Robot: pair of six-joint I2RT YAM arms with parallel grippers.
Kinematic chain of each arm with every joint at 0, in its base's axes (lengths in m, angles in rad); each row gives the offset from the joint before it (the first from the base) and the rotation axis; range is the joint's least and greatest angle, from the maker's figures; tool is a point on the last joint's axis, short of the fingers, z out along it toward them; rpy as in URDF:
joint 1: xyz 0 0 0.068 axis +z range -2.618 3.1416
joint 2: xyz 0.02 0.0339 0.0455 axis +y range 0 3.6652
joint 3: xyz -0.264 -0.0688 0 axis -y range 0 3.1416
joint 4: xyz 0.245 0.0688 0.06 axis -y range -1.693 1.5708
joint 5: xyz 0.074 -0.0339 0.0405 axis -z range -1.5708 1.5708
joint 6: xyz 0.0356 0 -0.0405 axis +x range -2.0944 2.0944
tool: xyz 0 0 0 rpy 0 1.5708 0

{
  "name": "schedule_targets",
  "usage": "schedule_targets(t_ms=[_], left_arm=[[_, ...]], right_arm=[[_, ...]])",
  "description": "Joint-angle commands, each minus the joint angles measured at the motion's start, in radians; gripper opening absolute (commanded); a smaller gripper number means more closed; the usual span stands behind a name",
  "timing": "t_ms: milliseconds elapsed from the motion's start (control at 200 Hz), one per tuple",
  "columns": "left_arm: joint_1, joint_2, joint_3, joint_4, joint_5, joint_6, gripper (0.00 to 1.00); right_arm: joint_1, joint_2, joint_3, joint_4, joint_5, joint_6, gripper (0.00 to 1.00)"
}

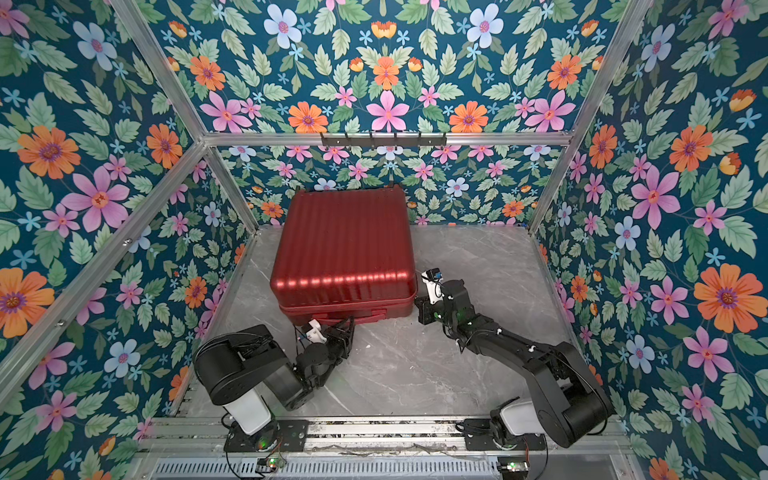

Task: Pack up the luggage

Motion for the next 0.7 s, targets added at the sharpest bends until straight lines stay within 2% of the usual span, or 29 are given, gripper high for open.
schedule_targets(t_ms=[0,275,485,695], left_arm=[[0.004,-0.009,-0.018,-0.035,-0.163,0.083,0.00],[0.004,-0.048,-0.029,-0.077,-0.164,0.087,0.00],[0.002,-0.085,-0.016,-0.144,-0.149,0.108,0.00],[0.003,-0.159,0.011,-0.219,-0.133,0.204,0.00]], right_arm=[[-0.042,0.004,0.010,0.058,0.255,0.011,0.00],[-0.083,0.032,0.049,0.056,0.192,-0.054,0.00],[-0.083,0.117,0.140,0.047,0.161,-0.092,0.00],[-0.085,0.151,0.202,0.022,0.156,-0.083,0.00]])
